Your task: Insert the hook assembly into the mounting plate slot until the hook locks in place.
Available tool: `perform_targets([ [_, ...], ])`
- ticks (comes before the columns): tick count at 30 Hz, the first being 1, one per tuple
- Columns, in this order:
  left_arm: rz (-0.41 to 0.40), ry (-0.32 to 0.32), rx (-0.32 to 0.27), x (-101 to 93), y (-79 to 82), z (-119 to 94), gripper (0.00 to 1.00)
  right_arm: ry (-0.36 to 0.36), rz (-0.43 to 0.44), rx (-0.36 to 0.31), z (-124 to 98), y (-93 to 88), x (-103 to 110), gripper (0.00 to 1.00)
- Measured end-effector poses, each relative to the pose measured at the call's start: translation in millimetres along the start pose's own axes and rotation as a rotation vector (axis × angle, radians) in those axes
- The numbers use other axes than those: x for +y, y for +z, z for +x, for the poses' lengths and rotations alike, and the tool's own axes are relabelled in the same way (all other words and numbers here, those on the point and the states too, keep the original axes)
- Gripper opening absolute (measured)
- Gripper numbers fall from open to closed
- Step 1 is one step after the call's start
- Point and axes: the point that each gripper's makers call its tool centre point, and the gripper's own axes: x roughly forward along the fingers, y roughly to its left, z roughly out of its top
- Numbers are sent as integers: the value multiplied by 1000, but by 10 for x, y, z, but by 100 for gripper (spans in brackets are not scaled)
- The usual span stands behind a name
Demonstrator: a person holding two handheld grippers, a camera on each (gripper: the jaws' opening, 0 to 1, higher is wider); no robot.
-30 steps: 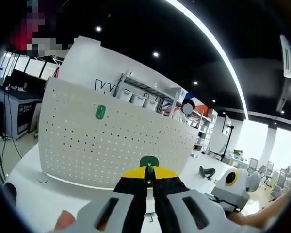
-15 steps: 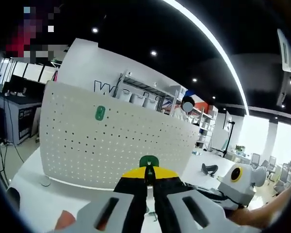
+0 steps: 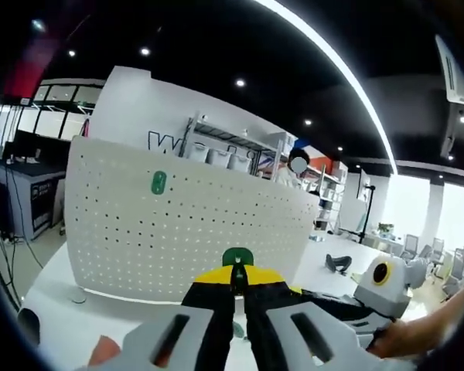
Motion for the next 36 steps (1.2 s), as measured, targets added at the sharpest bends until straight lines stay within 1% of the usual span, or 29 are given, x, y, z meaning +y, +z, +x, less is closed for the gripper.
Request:
perform_targets([
  [2, 8, 1, 0, -3, -5, 2, 2, 14, 21, 25, -34, -48, 23, 60],
  [7, 33, 7, 4, -2, -19, 10, 3, 41, -8, 84, -157, -151, 76, 71],
  [10, 51, 11, 5, -12, -34, 31, 3, 42, -22, 107, -224, -191, 82, 75],
  [12, 56, 11, 7, -18, -44, 40, 3, 28, -29, 137, -262, -248, 51, 78],
  [13, 58, 11, 7, -21, -49, 45, 3, 30, -31, 134, -274, -248, 58, 78],
  [17, 79, 12, 14, -41, -79, 64, 3, 17, -30, 161, -326, -304, 26, 83],
  [18, 81, 12, 15, -42, -84, 66, 3, 14, -18, 173, -344, -329, 14, 84],
  [22, 104, 17, 21, -37, -113, 84, 3, 3, -20, 200, -393, -371, -10, 86],
  [26, 123, 32, 27, -2, -159, 122, 3, -10, -54, 223, -457, -385, -3, 88],
  [33, 156, 45, 30, -14, -199, 215, 3, -40, -69, 241, -610, -430, 6, 87],
  [36, 169, 63, 21, 15, -163, 273, 3, -54, -58, 240, -668, -433, 0, 87],
])
